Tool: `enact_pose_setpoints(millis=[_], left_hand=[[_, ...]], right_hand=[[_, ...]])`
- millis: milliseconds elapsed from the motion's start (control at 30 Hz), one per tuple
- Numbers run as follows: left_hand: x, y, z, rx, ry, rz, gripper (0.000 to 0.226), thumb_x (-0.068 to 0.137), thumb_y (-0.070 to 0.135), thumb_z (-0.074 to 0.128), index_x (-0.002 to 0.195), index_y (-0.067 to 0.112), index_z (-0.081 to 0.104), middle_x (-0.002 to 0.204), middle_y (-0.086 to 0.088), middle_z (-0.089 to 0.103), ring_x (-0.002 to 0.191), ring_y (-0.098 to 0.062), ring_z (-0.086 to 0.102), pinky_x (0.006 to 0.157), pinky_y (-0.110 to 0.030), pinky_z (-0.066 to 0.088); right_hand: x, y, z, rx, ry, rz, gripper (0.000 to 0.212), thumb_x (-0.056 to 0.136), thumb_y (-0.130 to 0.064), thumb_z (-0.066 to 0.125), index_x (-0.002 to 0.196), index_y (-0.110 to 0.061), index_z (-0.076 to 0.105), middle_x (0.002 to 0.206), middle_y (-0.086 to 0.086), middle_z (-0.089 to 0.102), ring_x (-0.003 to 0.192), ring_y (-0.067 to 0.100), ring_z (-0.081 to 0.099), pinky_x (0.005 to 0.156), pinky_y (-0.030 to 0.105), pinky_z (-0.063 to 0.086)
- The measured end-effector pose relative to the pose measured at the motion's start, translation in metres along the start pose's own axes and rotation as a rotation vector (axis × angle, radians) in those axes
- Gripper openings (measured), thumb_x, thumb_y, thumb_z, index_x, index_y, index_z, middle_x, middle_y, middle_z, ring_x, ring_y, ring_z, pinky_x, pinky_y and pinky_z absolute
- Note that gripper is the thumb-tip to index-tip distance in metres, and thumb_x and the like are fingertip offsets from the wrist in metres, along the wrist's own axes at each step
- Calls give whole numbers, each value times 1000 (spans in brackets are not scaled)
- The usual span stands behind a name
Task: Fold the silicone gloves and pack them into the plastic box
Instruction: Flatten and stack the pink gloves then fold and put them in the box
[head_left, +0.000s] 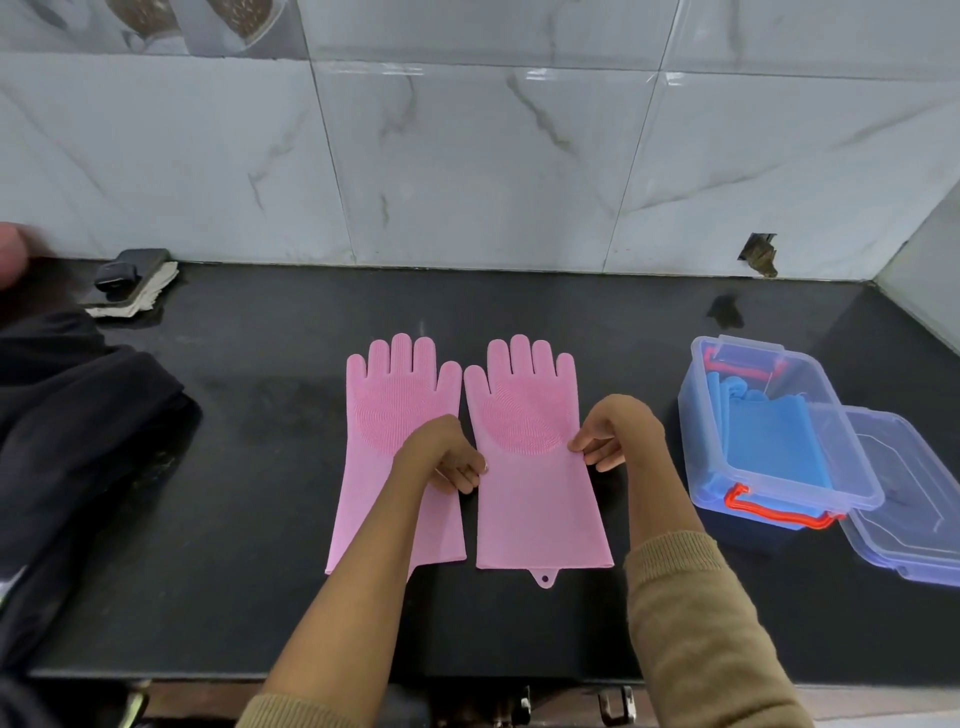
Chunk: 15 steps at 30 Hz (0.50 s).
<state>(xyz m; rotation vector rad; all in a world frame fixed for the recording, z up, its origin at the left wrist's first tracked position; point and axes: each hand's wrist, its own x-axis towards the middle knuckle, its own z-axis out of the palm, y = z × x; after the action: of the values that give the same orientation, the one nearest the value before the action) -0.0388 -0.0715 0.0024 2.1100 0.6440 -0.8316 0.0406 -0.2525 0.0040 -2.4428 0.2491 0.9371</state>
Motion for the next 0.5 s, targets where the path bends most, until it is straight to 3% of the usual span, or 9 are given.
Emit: enact_pose_setpoints(millis=[167, 267, 367, 433, 500], left_hand=[[-4, -7, -6, -61, 51, 36, 22, 92, 20, 60, 74, 8, 60, 69, -3, 62, 58, -11, 57, 62, -23, 50], [2, -24, -28, -177, 435, 94, 19, 90, 21, 60, 90, 3, 68, 81, -6, 69, 71, -21, 65, 72, -32, 57], [5, -44, -52, -172, 783, -46, 25, 84, 14, 59, 108, 7, 63, 103, -12, 67, 91, -31, 64, 71, -35, 50], [6, -54, -59, -189, 771, -158, 29, 83, 8, 60, 112, 2, 60, 106, -15, 64, 96, -32, 62, 71, -36, 48], [9, -62, -57, -157, 654, -187, 26, 86, 9, 59, 110, -1, 58, 98, -13, 61, 87, -28, 58, 65, -33, 44]], right_hand=[[4, -3, 6, -50, 146, -14, 12, 85, -7, 68, 95, -4, 63, 94, 11, 65, 82, 22, 64, 88, 35, 56], [-1, -19, 14, -65, 333, -160, 14, 84, -8, 65, 94, -5, 56, 85, 9, 60, 69, 18, 59, 63, 25, 52], [-20, -54, 39, 62, 187, -332, 5, 85, -8, 59, 89, -6, 60, 78, 7, 64, 54, 11, 57, 49, 18, 43], [-28, -72, 65, 110, 68, -374, 10, 87, -11, 61, 79, -5, 60, 70, 7, 63, 50, 13, 57, 47, 12, 45], [-28, -81, 91, 73, 97, -429, 26, 87, -15, 63, 68, -10, 47, 62, 4, 54, 48, 13, 51, 41, 11, 40]])
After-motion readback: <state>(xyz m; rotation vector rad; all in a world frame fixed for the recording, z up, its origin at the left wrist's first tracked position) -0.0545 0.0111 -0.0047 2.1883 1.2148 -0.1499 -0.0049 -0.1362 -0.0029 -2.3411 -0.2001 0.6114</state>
